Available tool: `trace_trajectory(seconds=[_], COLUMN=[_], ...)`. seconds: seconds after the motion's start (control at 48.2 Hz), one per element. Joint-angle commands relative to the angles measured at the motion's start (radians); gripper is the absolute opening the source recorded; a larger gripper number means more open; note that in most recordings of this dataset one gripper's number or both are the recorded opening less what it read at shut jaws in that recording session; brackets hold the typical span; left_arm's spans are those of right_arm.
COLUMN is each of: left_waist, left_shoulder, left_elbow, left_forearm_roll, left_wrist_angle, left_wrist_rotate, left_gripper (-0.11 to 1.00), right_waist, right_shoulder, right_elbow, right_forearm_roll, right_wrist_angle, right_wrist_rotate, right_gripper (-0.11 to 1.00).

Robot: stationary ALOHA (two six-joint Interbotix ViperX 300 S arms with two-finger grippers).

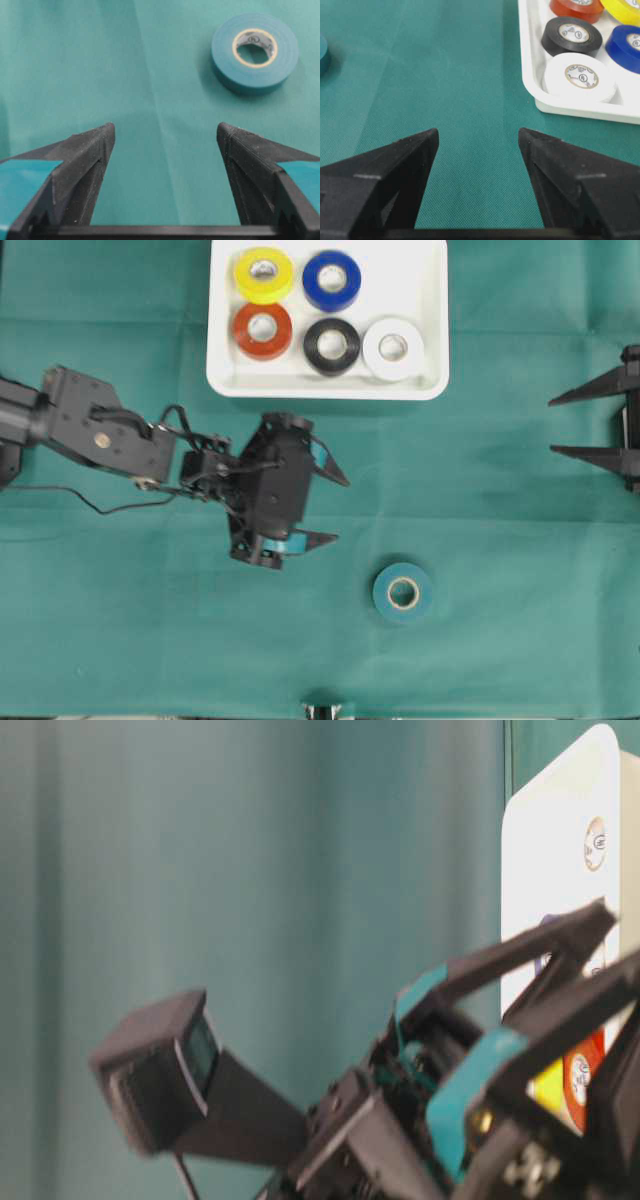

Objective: Put the tape into the white case with the left arm.
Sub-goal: 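Reach the left gripper forward onto the teal tape roll and grip it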

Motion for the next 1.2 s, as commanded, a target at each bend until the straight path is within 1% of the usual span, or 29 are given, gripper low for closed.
trace_trajectory(seconds=[0.0, 0.249, 0.456, 0.642, 0.87, 1.078, 1.181], left_waist=[-0.012, -0.015, -0.023, -0.038, -0.064, -0.067, -0.067], left_shoulder=[0.015, 0.106, 0.164, 0.204, 0.255, 0.29, 0.31], left_elbow=[-0.061, -0.163, -0.241, -0.288, -0.339, -0.37, -0.387], left_forearm_roll=[0.002, 0.002, 0.002, 0.002, 0.0, 0.0, 0.002], left_wrist_angle=[0.0, 0.023, 0.078, 0.1, 0.101, 0.101, 0.101], left_wrist_rotate=[-0.002, -0.006, -0.009, -0.012, -0.049, -0.081, -0.109], left_gripper=[0.81, 0.81, 0.81, 0.81, 0.81, 0.81, 0.81], right_waist=[-0.002, -0.002, -0.002, -0.002, -0.002, -0.002, -0.002], right_shoulder=[0.006, 0.006, 0.006, 0.006, 0.006, 0.006, 0.006], right_elbow=[-0.008, -0.008, -0.006, -0.008, -0.008, -0.008, -0.008], right_forearm_roll=[0.0, 0.0, -0.002, 0.0, -0.002, -0.002, 0.0], right_wrist_angle=[-0.011, -0.011, -0.011, -0.011, -0.011, -0.011, -0.011], right_wrist_rotate=[0.002, 0.002, 0.002, 0.002, 0.002, 0.002, 0.002], right_gripper=[0.98, 0.98, 0.98, 0.98, 0.98, 0.98, 0.98])
